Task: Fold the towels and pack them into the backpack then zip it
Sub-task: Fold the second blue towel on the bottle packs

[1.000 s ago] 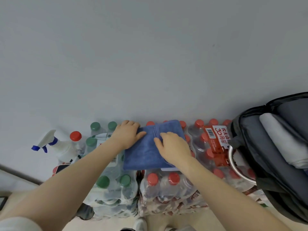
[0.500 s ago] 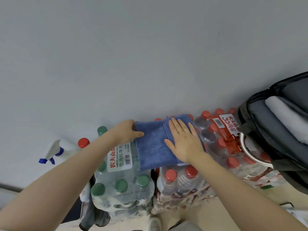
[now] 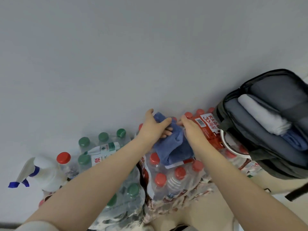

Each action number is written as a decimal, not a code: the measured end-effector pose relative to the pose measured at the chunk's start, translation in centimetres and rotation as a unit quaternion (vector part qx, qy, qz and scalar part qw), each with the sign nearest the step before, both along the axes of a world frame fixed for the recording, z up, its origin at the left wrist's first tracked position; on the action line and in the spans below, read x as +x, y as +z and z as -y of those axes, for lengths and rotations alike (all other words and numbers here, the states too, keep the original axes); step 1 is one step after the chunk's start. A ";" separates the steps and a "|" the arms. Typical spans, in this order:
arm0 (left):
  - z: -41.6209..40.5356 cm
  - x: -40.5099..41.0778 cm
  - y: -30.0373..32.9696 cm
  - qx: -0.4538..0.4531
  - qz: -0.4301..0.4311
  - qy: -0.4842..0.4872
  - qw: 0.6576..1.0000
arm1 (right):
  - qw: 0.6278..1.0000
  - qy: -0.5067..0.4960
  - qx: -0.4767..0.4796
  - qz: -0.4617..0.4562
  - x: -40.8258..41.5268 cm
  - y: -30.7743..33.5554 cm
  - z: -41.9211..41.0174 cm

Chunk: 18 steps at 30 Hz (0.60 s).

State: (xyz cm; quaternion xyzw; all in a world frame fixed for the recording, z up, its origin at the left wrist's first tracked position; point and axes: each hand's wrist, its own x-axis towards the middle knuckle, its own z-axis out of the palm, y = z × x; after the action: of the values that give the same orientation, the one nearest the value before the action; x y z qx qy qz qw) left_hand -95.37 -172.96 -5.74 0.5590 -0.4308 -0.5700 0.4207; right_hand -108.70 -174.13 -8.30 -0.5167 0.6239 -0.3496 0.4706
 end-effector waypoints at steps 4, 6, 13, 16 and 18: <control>-0.2 -1.6 -1.3 -0.032 0.080 -0.084 0.993 | 0.995 0.065 0.074 0.000 -1.1 0.8 -1.1; 0.0 -1.3 -1.5 -0.035 0.074 -0.098 0.992 | 0.988 0.110 0.024 -0.108 -1.7 0.6 -1.8; 0.8 0.6 -3.1 -0.243 0.465 -0.340 0.781 | 0.975 0.173 -0.055 -0.129 -3.8 -1.5 -2.7; 1.4 0.9 -4.0 -0.210 0.498 -0.377 0.752 | 0.975 0.183 -0.077 -0.102 -4.4 -2.1 -2.7; 1.8 0.8 -4.4 -0.223 0.536 -0.385 0.718 | 0.975 0.184 -0.086 -0.088 -4.5 -2.6 -3.1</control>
State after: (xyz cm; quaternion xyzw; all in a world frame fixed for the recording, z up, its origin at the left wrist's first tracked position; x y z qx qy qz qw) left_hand -94.59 -174.79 -10.15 0.4466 -0.8771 -0.1754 -0.0236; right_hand -113.21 -171.02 -10.86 -0.6902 0.5248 -0.2625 0.4235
